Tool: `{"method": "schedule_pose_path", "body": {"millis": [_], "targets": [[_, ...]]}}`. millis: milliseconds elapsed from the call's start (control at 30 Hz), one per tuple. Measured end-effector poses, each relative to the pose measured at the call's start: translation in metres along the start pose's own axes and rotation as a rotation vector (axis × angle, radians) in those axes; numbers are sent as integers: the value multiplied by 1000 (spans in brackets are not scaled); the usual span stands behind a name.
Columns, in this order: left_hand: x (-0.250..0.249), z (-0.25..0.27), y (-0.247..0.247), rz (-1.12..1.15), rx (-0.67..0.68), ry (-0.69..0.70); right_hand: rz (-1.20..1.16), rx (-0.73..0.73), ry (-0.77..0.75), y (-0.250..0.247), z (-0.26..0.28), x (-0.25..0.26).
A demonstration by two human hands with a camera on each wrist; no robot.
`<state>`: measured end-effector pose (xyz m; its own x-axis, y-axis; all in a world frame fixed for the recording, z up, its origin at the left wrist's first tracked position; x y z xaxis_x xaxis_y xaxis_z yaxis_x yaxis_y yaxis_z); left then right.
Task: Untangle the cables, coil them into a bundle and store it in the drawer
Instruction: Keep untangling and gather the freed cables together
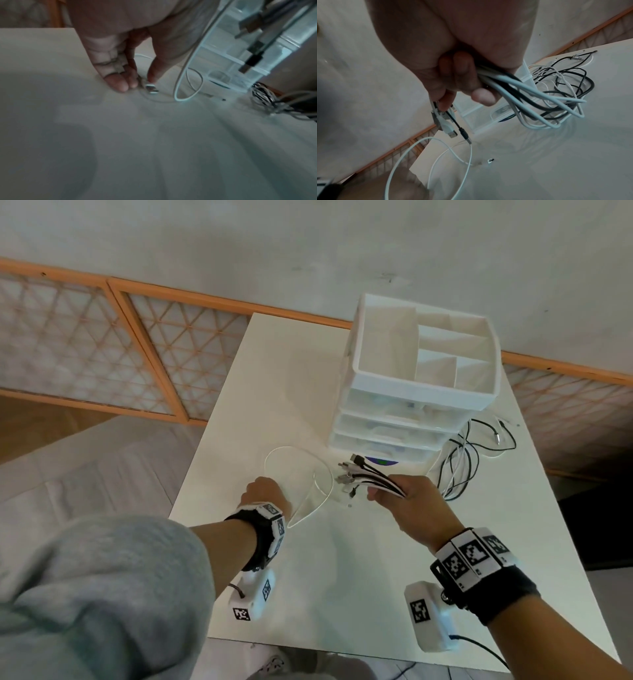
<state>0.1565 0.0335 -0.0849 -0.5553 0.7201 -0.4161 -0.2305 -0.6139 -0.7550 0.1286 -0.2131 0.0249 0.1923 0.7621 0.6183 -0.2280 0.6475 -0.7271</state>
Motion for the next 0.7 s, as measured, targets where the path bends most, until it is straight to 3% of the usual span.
{"method": "schedule_pose_path", "body": {"millis": [267,367,467,600,700], "targets": [[4,0,-18,-97,62,95,-49,-26,-2,-13,4,-5],[-26,4,-62,-125,17,309,-95,-69,-15,-26,0,0],[-70,20,-125,13,-50,608,-199,-136,-5,-43,-4,4],[-112,71,-159,-4,146,872,-322,-193,-106,-65,-4,23],[-132,106,-140,70,291,929,-295,-175,-211,-72,0,46]]}}
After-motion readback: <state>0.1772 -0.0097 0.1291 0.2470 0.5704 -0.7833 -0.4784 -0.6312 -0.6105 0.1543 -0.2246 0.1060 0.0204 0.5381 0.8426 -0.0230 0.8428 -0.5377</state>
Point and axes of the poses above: each hand's wrist, its own z-axis away from the middle knuckle, its own y-axis out of the palm, x = y × z, the point moved 5 cm from there along -z, towards the middle knuckle, and after that the axes turned 12 degrees about z, right-handed, at the moved point
